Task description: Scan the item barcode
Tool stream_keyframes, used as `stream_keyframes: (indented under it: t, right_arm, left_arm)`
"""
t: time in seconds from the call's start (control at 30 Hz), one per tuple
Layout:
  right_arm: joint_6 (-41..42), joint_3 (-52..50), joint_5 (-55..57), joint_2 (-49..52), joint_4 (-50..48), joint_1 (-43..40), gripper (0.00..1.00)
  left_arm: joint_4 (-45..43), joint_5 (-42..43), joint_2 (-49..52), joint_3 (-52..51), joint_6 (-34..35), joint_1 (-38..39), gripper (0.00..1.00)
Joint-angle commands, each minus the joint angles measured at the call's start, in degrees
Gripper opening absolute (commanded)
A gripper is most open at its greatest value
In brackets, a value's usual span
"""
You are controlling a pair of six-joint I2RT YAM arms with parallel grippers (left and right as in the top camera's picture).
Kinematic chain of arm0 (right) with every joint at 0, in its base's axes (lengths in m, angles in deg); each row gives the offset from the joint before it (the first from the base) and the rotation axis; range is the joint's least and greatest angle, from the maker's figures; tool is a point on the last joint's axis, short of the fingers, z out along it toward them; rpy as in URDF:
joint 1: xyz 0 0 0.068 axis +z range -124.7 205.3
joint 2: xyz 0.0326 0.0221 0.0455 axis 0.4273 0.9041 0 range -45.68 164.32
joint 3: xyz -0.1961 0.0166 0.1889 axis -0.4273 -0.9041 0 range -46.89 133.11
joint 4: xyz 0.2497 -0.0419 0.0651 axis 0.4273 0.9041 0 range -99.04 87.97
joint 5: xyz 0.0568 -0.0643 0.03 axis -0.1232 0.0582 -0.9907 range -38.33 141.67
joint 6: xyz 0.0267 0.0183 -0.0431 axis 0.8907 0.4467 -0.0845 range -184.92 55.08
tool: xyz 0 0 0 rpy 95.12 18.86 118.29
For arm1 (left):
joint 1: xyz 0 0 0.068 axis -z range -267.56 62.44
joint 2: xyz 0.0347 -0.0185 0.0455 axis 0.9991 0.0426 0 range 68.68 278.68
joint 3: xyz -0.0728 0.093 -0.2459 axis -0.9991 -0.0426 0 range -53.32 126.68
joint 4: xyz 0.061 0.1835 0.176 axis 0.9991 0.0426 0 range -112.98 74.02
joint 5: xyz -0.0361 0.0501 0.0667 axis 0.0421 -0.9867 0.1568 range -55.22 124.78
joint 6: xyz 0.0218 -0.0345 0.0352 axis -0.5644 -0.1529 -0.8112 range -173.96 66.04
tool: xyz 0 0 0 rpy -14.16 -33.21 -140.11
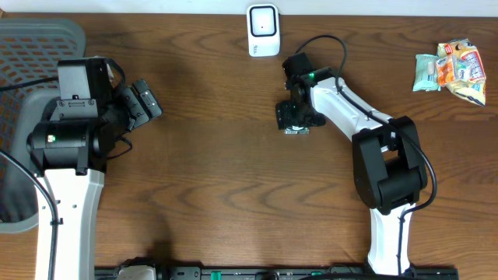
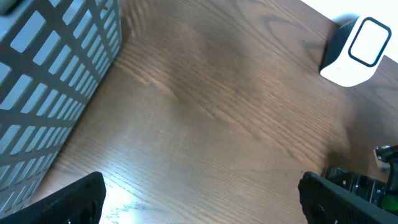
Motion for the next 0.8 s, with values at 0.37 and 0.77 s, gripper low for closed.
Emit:
stream_keyframes:
  t: [0.37, 0.77]
  right_arm:
    - [4.11, -1.11, 1.46, -0.35, 0.02, 0.24, 0.57]
    - [4.04, 8.85, 1.20, -1.97, -0.92, 0.31, 0.52]
  left_arm:
    - [0.02, -0.55, -0.04, 0.50, -0.76, -0.35, 0.98]
    - [0.02, -0.55, -0.04, 0.50, -0.76, -0.35, 0.98]
